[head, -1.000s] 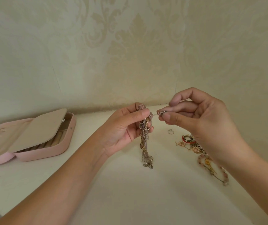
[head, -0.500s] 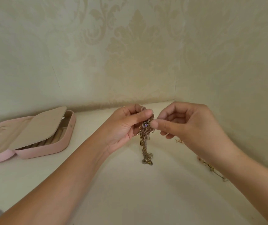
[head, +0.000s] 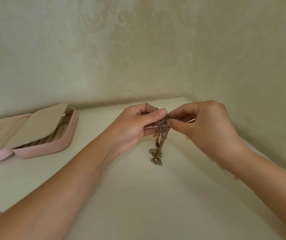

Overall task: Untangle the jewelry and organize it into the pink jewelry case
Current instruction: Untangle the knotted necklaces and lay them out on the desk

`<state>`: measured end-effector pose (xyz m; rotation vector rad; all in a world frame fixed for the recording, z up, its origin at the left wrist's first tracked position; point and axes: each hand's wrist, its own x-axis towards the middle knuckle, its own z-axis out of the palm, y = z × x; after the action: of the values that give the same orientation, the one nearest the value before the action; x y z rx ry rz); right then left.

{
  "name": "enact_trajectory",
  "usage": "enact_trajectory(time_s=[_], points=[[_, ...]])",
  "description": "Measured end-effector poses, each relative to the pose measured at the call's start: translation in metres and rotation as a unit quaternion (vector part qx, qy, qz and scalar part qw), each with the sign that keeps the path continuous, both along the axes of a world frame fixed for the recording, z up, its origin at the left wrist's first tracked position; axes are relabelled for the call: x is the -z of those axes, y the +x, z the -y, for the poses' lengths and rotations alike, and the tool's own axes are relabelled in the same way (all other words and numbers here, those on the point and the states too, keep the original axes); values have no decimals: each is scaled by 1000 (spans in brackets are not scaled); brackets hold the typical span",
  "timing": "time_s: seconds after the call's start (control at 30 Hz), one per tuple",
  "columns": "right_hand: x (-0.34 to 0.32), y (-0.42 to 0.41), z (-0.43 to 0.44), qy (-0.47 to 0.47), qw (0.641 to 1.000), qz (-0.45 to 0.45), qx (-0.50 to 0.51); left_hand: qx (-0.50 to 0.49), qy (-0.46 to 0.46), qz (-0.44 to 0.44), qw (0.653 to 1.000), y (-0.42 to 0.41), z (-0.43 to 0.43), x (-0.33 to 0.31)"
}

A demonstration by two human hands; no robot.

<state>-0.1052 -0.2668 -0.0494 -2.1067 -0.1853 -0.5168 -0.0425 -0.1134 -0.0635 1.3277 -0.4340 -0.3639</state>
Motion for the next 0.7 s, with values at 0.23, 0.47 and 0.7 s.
enact_trajectory(time_s=[0.23,0.47,0.7], points=[[2,4,4,-65,995,70,34,22,7,10,1000,-4,2,-2],[2,10,10,-230,958,138,98,68,12,-14,997,-12,2,-9],[-2,8,7,56,998,-42,-1,23,123,47,991,-13,-4,-10]])
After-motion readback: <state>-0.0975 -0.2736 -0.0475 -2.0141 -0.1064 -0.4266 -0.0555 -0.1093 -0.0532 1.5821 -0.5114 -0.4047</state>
